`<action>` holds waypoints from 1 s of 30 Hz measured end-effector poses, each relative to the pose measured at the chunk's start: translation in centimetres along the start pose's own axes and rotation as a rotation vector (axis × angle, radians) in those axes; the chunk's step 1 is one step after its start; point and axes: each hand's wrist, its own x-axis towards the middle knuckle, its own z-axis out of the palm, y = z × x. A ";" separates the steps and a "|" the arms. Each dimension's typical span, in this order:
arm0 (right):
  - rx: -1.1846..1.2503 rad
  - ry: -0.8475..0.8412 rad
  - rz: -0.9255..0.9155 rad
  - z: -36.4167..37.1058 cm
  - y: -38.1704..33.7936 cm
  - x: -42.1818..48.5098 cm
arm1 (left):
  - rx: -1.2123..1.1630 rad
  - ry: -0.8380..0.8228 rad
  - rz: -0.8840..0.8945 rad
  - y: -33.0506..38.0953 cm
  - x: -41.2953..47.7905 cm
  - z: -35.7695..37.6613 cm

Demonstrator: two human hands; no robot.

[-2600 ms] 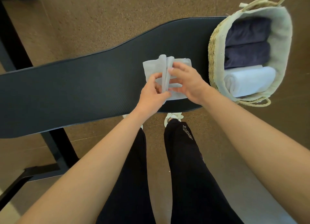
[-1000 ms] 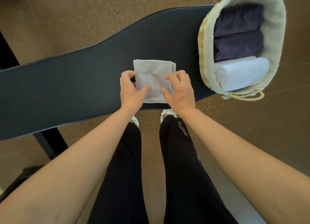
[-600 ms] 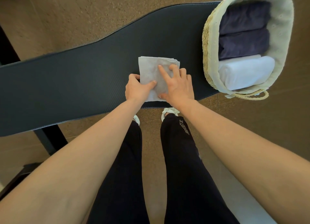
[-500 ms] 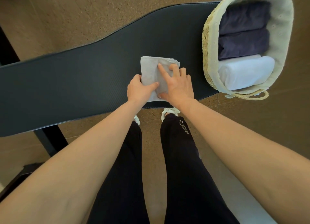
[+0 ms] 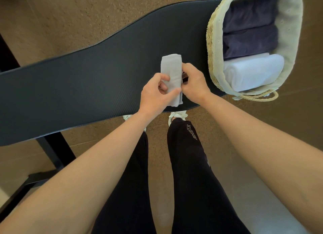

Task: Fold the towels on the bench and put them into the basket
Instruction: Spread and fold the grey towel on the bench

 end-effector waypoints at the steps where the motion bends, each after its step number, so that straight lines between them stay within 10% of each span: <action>1: 0.039 0.004 0.017 -0.2 0.3 -0.1 | -0.003 -0.005 -0.003 0.0 0.2 0.3; 9: 0.287 -0.004 0.187 -1.0 1.8 -0.2 | 0.004 0.023 -0.209 0.5 1.8 2.4; 16: 0.361 -0.027 0.254 -1.9 1.3 -3.4 | -0.528 -0.202 -0.603 1.4 0.4 1.8; 25: 0.603 0.192 0.205 -7.1 -2.4 -7.5 | -0.228 -0.291 -0.296 7.4 -0.8 -1.7; 30: 0.685 0.014 0.187 -13.8 -2.8 -7.0 | -0.037 -0.574 -0.066 14.2 1.4 -1.2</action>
